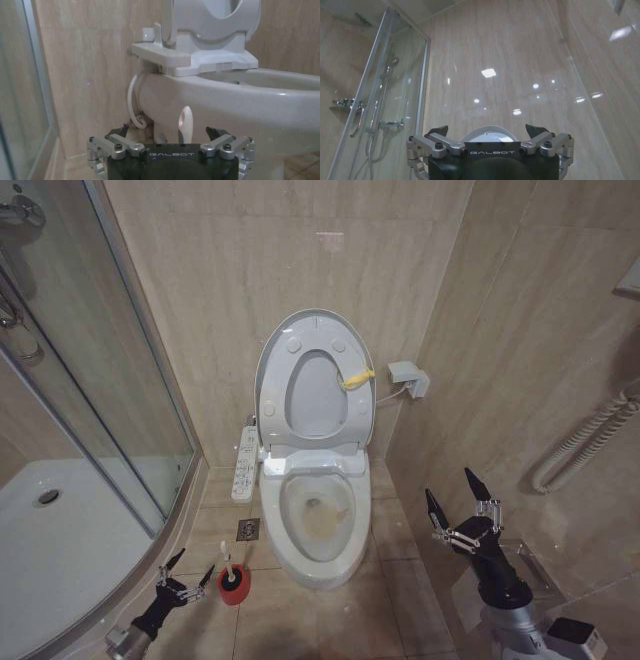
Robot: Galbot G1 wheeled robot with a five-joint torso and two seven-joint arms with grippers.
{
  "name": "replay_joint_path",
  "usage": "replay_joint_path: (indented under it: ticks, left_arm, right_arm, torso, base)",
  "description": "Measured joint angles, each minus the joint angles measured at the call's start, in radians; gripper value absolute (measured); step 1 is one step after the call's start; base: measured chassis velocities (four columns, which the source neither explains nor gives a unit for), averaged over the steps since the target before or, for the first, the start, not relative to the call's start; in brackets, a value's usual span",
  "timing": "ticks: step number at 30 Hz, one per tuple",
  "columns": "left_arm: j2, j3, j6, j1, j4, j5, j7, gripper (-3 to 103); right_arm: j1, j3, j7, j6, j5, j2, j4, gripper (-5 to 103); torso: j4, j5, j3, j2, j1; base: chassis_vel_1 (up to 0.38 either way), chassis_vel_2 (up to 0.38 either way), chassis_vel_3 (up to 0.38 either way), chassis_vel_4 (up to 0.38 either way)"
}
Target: Open the toilet lid, clean the toilet bowl with a toilet brush, close the toilet lid, and flush.
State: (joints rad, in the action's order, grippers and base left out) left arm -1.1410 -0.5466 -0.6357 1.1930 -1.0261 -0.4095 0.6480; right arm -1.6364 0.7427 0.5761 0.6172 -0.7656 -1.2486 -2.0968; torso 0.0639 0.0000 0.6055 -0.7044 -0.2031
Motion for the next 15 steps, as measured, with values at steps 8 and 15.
replay_joint_path:
  ticks: [8,15]
  left_arm:
    - [-0.088,0.047,-0.009,-0.153,0.167,0.034,0.001,100]
    - [-0.154,0.040,-0.002,-0.209,0.233,0.122,-0.100,100]
  right_arm:
    - [-0.007,0.014,-0.005,0.000,0.001,0.004,0.011,100]
    - [-0.001,0.020,-0.007,0.001,-0.006,0.018,0.017,100]
  torso:
    - [0.0002,0.0000,0.000,0.000,0.000]
    - [0.0000,0.0001,0.000,0.000,0.000]
  base:
    - [0.000,0.000,0.000,0.000]
    - [0.000,0.000,0.000,0.000]
